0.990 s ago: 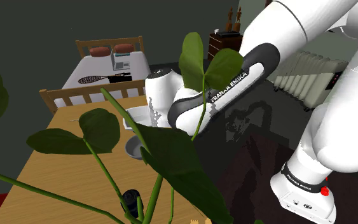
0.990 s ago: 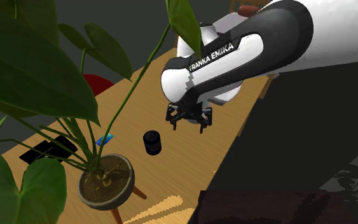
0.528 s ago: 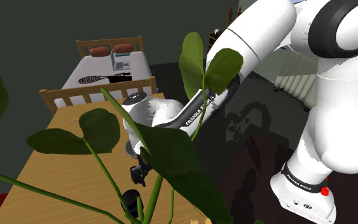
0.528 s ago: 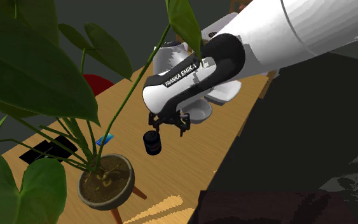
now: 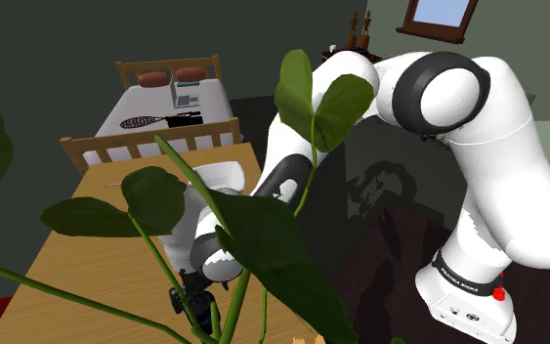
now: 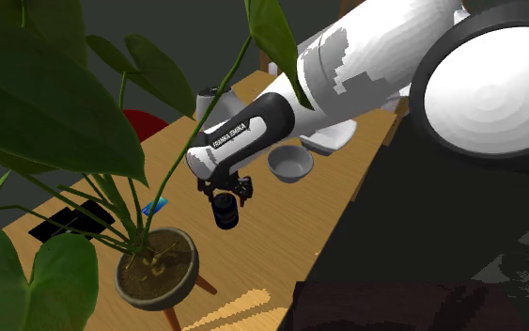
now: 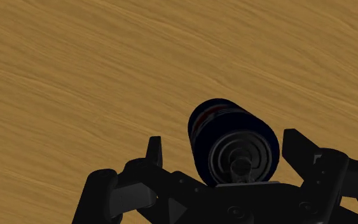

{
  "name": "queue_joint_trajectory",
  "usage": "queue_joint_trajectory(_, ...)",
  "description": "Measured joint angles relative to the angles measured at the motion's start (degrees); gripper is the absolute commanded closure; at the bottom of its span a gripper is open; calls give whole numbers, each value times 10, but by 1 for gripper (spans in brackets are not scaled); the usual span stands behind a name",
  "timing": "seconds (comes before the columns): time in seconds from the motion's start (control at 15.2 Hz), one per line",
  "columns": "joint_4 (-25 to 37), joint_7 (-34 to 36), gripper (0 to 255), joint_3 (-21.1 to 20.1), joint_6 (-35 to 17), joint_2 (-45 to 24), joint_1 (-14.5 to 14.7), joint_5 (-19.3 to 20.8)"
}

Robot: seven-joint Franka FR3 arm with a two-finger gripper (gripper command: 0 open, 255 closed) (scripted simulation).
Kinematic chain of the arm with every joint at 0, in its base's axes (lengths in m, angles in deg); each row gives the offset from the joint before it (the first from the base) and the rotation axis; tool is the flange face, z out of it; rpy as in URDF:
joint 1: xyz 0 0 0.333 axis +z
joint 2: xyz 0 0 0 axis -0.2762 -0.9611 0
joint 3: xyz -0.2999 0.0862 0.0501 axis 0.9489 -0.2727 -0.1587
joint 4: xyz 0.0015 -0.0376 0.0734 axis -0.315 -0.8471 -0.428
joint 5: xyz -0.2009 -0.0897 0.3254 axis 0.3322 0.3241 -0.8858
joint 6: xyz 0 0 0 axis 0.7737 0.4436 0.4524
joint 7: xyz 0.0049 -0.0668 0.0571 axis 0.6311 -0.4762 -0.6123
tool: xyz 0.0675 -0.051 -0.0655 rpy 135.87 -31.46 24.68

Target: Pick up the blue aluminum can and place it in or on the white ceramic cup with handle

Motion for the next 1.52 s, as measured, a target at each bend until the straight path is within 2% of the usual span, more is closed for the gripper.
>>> queue_joint_trajectory(0.07, 31, 6, 0, 5, 6, -25, 12, 5)
queue_joint_trajectory(0.26, 48, 14, 0, 10, 0, -50, 23, 11)
queue_joint_trajectory(0.59, 59, 21, 0, 19, -21, -81, 34, 19)
queue_joint_trajectory(1.06, 59, 22, 0, 21, -28, -89, 36, 22)
queue_joint_trajectory(1.12, 59, 22, 255, 21, -28, -89, 36, 22)
queue_joint_trajectory(1.52, 59, 22, 255, 20, -28, -87, 36, 21)
